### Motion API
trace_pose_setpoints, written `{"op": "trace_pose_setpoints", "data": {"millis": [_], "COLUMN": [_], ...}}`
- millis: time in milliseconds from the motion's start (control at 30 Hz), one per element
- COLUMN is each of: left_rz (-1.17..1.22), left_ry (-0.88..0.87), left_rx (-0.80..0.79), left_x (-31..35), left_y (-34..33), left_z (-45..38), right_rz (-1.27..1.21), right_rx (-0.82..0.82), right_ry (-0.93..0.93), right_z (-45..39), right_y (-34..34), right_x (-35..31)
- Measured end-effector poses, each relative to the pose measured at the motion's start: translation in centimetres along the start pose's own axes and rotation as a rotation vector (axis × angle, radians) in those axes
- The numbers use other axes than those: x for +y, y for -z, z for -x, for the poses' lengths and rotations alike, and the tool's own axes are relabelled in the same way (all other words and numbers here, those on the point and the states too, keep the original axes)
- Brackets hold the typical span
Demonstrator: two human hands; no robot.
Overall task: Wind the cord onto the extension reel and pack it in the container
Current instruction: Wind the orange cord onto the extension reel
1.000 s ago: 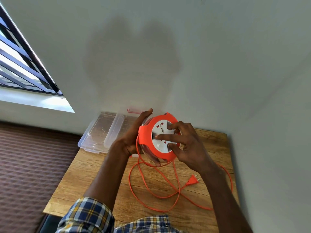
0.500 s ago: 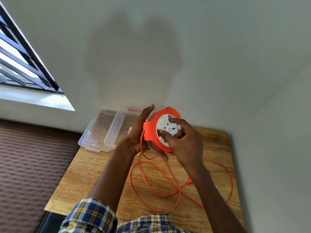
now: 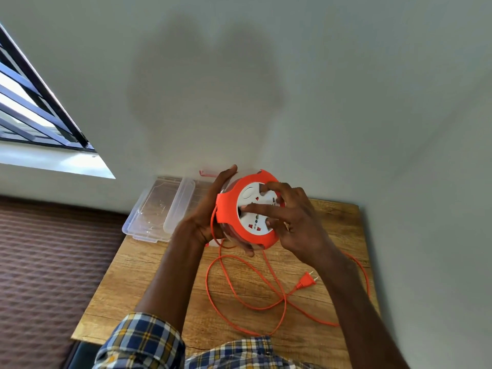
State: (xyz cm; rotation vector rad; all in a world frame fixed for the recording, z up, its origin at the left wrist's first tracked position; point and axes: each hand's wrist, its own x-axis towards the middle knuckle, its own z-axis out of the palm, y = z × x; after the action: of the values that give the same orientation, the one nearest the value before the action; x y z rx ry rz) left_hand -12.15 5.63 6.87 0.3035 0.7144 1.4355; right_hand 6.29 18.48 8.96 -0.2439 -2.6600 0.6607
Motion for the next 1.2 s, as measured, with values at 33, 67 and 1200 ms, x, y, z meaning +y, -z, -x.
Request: {"op": "trace_pose_setpoints", "data": {"millis": [33, 67, 1200], "left_rz": [0.000, 0.004, -0.039], "left_ry": [0.007, 0.010, 0.010], "left_rx": [0.006, 0.010, 0.093], "left_x": [0.0, 0.0, 0.6], "left_y": [0.1, 0.3, -0.7], "left_z": [0.0, 0.1, -0.1], "right_rz": [0.018, 0.026, 0.023], "right_rx": [-0.027, -0.050, 0.006], "right_ry": [0.009, 0.017, -0.030], "right_z": [-0.2, -0.5, -0.2], "right_y": [0.2, 0.3, 0.1], "right_x": [-0.1, -0.2, -0.2]}}
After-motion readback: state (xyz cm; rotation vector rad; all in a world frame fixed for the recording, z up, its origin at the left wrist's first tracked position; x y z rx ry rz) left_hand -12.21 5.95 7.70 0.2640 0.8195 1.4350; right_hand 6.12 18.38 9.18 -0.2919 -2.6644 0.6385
